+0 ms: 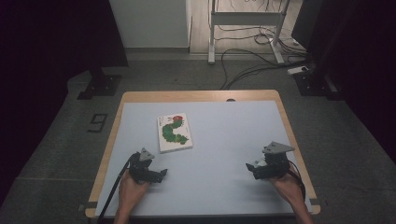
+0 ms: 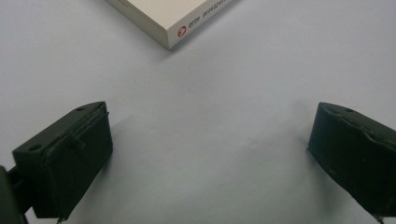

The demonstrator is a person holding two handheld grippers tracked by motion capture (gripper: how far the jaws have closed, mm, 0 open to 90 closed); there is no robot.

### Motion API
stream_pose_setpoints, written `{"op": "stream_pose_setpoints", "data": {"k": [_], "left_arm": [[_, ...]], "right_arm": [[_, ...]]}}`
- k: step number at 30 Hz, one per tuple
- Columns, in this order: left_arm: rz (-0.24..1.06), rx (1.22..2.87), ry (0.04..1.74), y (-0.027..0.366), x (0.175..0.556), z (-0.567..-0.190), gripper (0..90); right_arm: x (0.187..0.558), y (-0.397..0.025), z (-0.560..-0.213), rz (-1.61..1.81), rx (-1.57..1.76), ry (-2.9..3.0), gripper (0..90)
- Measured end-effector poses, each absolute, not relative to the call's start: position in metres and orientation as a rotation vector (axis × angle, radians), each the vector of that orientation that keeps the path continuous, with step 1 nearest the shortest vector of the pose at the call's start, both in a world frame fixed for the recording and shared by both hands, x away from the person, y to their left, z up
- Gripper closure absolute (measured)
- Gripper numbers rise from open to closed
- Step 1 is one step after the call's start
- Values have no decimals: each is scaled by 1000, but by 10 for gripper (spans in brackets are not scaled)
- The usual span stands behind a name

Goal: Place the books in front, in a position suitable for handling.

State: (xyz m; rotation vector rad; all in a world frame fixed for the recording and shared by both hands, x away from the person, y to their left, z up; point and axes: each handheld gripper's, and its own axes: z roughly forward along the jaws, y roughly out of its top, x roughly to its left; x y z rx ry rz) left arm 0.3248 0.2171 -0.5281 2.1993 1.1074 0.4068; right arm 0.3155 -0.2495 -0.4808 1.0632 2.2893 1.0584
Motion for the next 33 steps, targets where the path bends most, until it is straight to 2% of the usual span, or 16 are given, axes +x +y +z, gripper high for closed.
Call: {"op": "stream_pose_setpoints", "data": {"k": [8,13,33], "left_arm": [[438,2157,1067,222,328,-523,0],[406,2086,1064,231,335,-514,0],[402,2203,978,216,367,-483,0]], "right_arm": [[326,-229,-481,1092,1020,2316,0],[334,-214,-480,1098,983,2332,0],[369,-155,-489,1156,893,2407,23]]}}
